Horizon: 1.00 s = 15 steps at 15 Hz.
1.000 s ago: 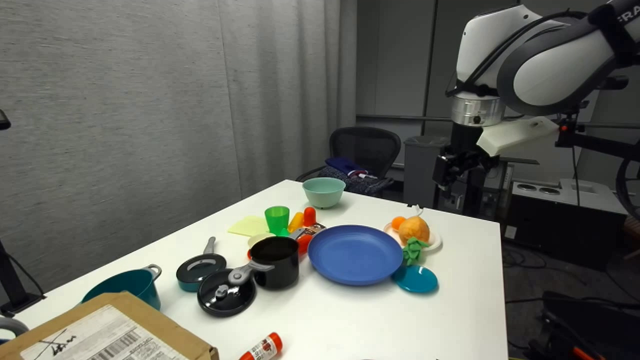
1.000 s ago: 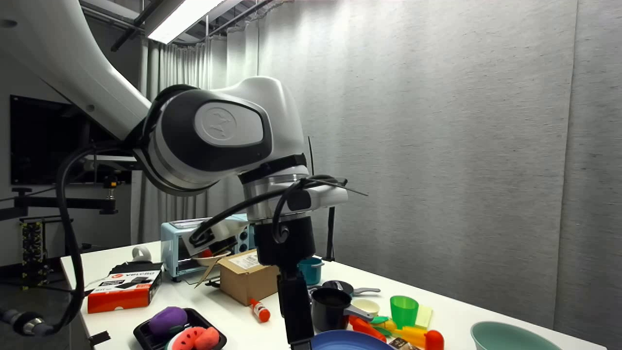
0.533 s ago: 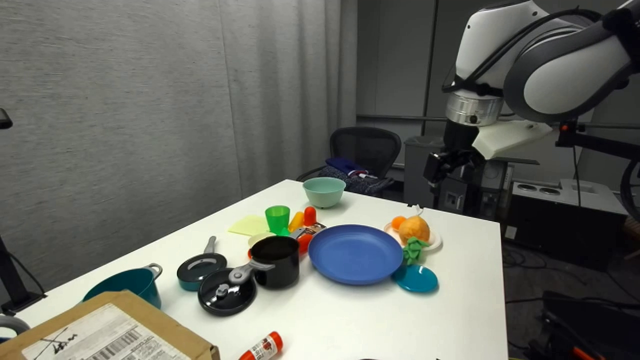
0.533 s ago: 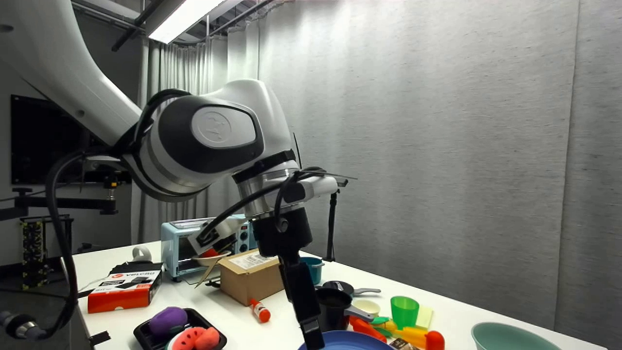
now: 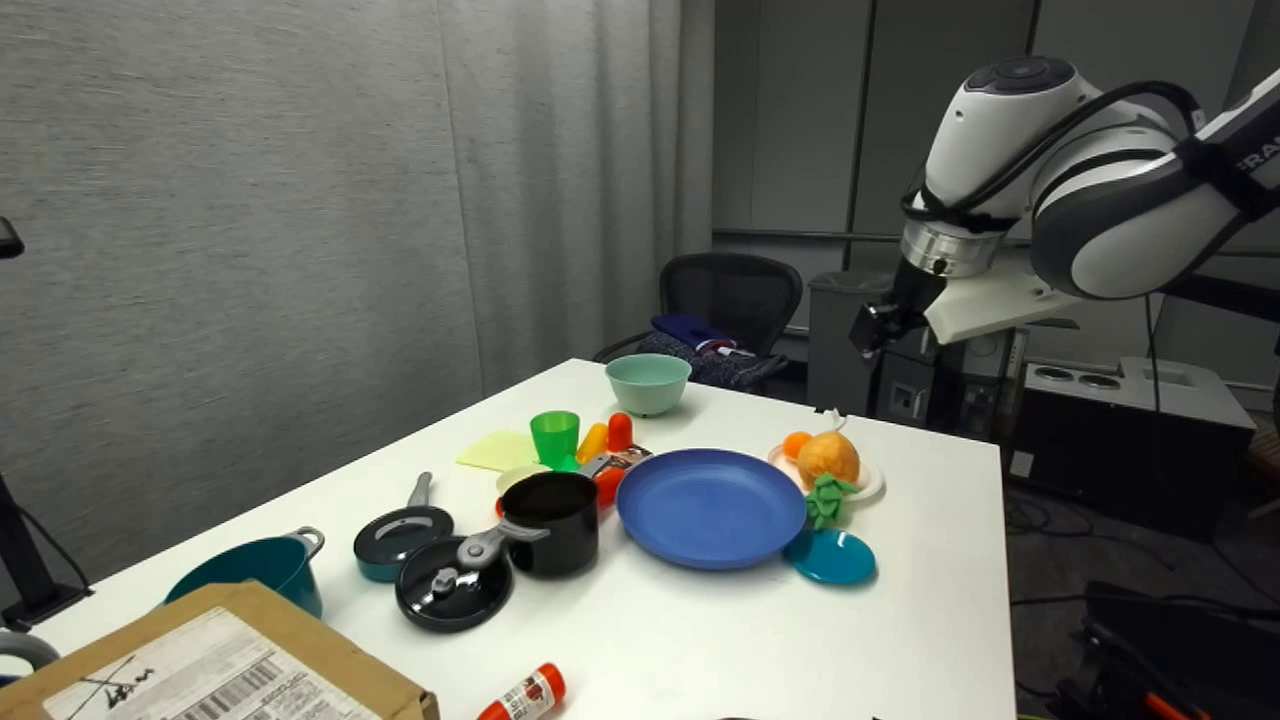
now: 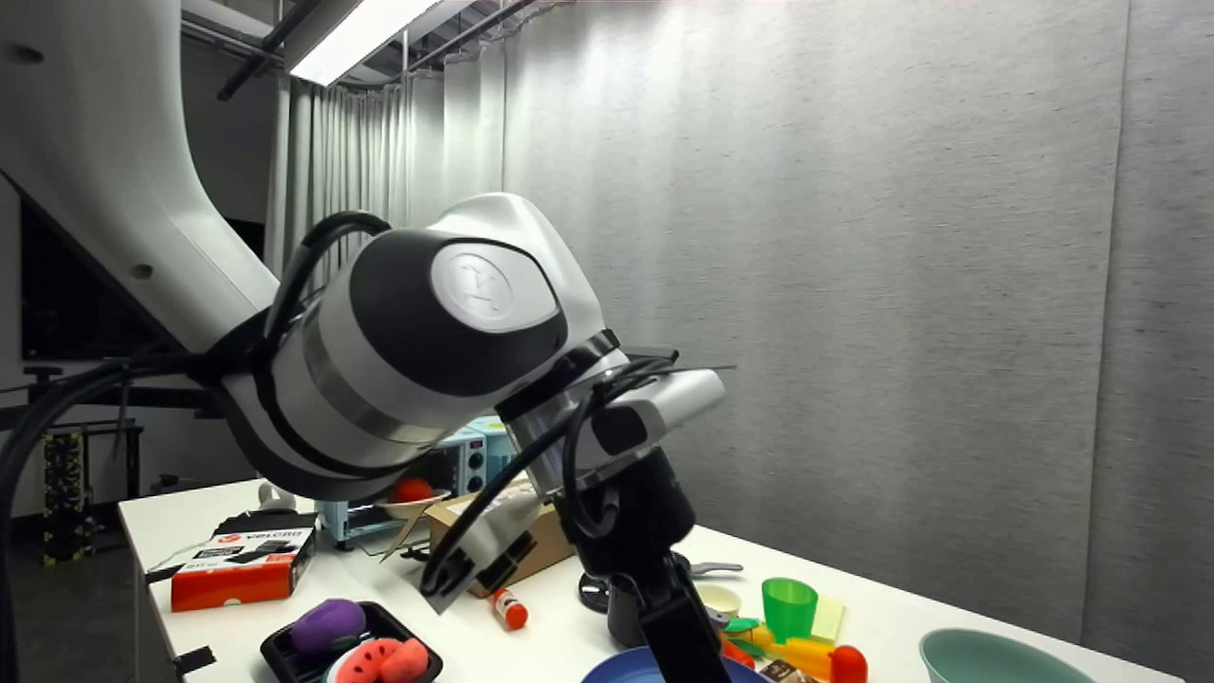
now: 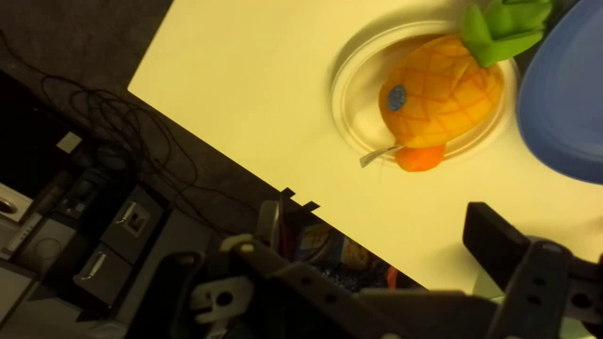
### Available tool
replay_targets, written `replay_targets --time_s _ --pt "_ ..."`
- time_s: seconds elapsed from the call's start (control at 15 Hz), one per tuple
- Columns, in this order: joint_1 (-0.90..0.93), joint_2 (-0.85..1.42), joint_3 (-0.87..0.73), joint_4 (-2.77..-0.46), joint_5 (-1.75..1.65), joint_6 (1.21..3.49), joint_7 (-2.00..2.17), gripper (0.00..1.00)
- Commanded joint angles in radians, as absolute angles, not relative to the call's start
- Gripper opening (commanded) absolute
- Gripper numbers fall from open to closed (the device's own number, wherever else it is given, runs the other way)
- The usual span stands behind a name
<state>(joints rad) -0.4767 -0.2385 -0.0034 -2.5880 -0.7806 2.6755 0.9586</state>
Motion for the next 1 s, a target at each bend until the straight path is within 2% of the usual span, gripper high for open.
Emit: replay_targets --time_s 0.0,0.33,0.47,0.53,0.93 --pt "-0.421 -0.064 -0.083 -2.484 -0.732 2.713 0.967 1.0" --pt "-0.325 0.141 -0.142 -2.387 -0.316 2.788 0.681 1.0" --pt "-0.286 0.19 -0.16 -2.337 -0.26 2.76 0.646 1.0" --pt "-0.267 0.132 -0.198 -2.404 -0.3 2.777 0.674 1.0" --pt "-0.233 0.19 -0.209 -2.352 -0.255 2.777 0.655 1.0"
